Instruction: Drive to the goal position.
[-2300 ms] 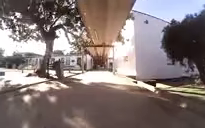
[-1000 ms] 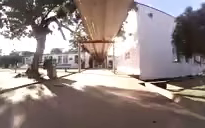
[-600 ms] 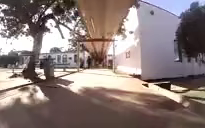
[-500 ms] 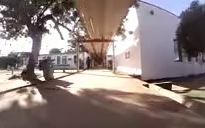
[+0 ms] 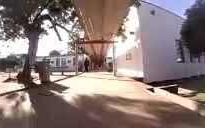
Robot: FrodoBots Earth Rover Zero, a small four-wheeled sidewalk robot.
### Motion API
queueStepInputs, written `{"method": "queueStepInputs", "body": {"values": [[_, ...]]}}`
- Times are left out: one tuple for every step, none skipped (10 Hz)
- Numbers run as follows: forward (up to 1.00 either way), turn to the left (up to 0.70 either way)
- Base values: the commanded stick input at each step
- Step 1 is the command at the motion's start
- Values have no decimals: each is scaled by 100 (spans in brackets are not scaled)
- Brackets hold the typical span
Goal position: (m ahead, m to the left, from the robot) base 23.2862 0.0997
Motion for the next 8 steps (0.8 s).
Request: {"method": "queueStepInputs", "body": {"values": [[70,0],[70,0],[70,0],[70,0],[70,0],[70,0],[70,0],[70,0]]}}
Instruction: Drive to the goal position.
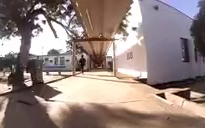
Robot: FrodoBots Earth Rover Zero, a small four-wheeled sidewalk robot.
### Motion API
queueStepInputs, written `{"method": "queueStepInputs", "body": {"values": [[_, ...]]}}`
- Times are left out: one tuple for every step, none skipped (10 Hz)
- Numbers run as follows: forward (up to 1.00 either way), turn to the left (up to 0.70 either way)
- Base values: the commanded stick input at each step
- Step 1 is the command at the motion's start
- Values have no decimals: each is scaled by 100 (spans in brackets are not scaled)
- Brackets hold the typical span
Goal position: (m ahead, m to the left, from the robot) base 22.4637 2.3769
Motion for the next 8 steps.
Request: {"method": "queueStepInputs", "body": {"values": [[70,0],[70,0],[70,0],[70,0],[70,0],[70,0],[70,0],[70,0]]}}
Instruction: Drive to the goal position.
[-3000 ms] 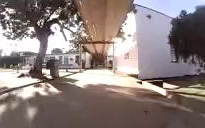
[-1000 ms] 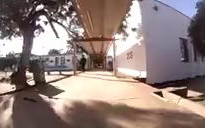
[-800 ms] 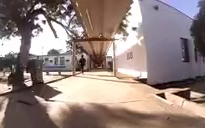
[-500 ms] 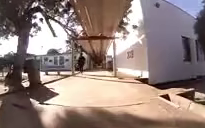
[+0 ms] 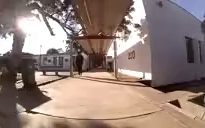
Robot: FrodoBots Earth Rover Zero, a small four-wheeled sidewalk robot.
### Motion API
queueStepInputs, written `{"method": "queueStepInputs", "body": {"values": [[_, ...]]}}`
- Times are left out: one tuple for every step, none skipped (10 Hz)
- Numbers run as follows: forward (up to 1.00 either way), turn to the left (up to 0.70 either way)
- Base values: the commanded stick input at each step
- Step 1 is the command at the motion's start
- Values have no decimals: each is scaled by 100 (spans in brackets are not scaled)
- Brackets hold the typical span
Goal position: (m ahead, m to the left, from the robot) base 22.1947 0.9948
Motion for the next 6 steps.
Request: {"method": "queueStepInputs", "body": {"values": [[70,0],[70,0],[70,0],[70,-4],[70,-11],[70,-20]]}}
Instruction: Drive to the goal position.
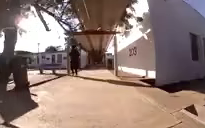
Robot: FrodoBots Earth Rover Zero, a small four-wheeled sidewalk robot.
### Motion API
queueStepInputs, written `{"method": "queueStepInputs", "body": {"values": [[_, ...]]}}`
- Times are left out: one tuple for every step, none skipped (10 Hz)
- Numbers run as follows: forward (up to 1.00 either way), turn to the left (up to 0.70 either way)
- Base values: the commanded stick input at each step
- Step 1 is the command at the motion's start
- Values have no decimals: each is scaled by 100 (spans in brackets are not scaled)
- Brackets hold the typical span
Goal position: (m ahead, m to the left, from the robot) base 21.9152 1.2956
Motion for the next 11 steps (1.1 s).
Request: {"method": "queueStepInputs", "body": {"values": [[70,-30],[70,-12],[70,-3],[70,0],[70,0],[70,0],[70,0],[70,0],[70,0],[70,0],[70,0]]}}
